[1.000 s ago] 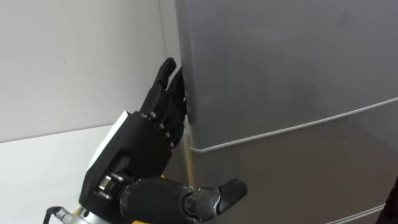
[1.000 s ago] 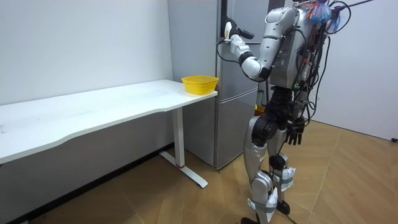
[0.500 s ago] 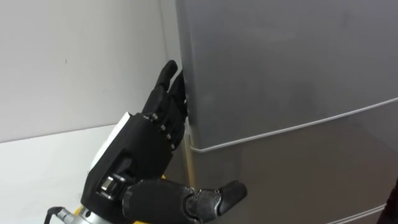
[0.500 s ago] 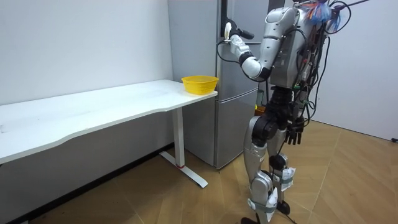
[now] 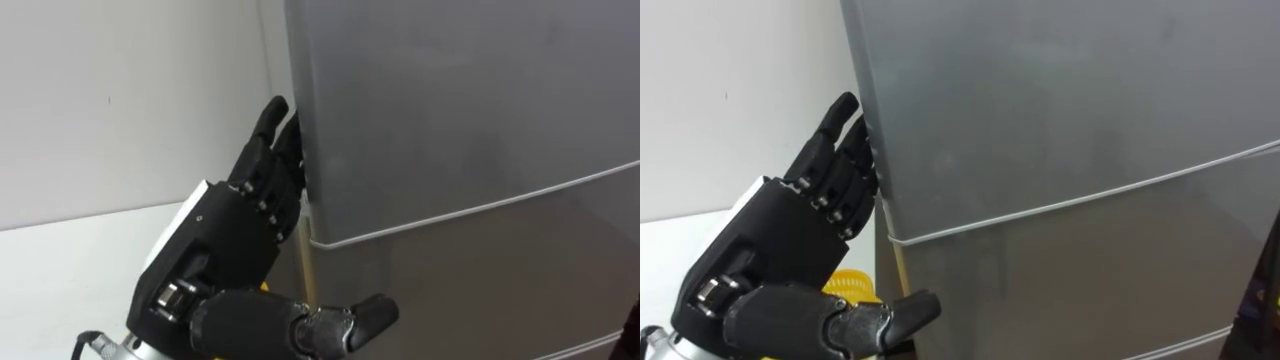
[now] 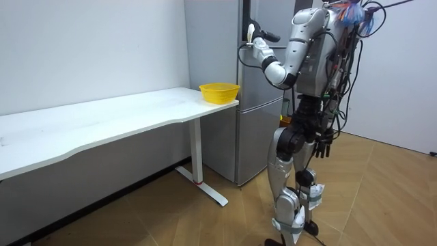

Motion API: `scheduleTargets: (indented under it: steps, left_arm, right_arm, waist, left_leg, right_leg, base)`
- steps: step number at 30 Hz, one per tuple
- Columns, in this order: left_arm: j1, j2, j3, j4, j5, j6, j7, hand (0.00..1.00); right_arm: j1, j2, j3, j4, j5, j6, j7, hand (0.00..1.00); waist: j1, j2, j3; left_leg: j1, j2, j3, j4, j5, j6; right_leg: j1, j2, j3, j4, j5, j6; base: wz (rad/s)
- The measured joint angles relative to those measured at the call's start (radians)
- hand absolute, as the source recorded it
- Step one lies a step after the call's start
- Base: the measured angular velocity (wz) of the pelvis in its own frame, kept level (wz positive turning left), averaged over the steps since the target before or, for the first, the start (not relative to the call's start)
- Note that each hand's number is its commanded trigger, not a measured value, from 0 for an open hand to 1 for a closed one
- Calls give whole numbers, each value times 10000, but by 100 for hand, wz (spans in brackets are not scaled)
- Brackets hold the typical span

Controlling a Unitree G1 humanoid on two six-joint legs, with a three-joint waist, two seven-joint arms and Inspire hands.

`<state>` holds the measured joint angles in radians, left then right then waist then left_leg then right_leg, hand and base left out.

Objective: Retrieve from the upper fridge

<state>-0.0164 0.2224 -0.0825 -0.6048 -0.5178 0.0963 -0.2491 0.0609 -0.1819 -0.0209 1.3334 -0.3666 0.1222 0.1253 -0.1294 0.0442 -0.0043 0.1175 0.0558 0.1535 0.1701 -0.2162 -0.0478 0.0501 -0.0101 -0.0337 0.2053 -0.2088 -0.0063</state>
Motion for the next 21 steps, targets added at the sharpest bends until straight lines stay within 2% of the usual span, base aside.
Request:
scheduleTargets:
  steps: [5,6,10,11,12,13,14,21]
  left_arm:
    - [-3,130,-9,-41,-12,-17,-8,0]
    - [-3,137,-9,-41,-25,-21,-19,100]
    - [-3,137,10,-40,-25,-42,-58,100]
    - [-2,136,22,-40,-25,-75,-50,69]
    - [-2,135,156,-39,-24,-103,-18,57]
    - [-3,155,209,-41,-30,-121,-24,39]
    - [-2,179,259,-40,-30,-150,2,1]
    - [-10,180,304,-147,-424,-391,-70,0]
  right_arm:
    - [-15,-149,22,-9,0,-15,-94,0]
    - [-17,-147,97,-9,0,-16,-115,0]
    - [-23,-145,371,-10,-2,-16,-127,0]
    - [-22,-145,384,-9,-2,-16,-127,0]
    - [-22,-145,384,-9,-2,-14,-127,0]
    - [-24,-146,383,-9,-1,-12,-128,0]
    - [-26,-145,384,-9,1,-15,-135,0]
    - [-35,-143,406,-11,2,-16,-138,0]
  waist:
    - [1,-1,1]
    - [2,-3,2]
    - [6,-4,3]
    - [23,-8,5]
    - [44,-13,8]
    - [48,-14,8]
    - [51,-15,7]
    - [59,-22,9]
  left_leg:
    - [-4,1,-1,12,0,0]
    - [-12,1,-3,19,0,1]
    - [-25,1,-4,28,0,1]
    - [-29,1,-6,30,0,1]
    - [-34,0,-8,33,0,1]
    - [-36,0,-10,33,0,1]
    - [-35,-2,-12,34,0,1]
    - [-38,-3,-17,33,0,1]
  right_leg:
    - [10,1,-1,-11,21,10]
    - [10,1,-2,-9,26,12]
    - [12,1,-4,-8,32,18]
    - [12,1,-7,-8,34,19]
    - [13,0,-12,-9,35,21]
    - [17,-2,-20,-13,36,22]
    - [25,-6,-26,-15,36,22]
    - [32,-9,-38,-18,36,23]
  base:
    - [0]
    - [0]
    - [0]
    - [0]
    - [0]
    - [0]
    - [0]
    - [0]
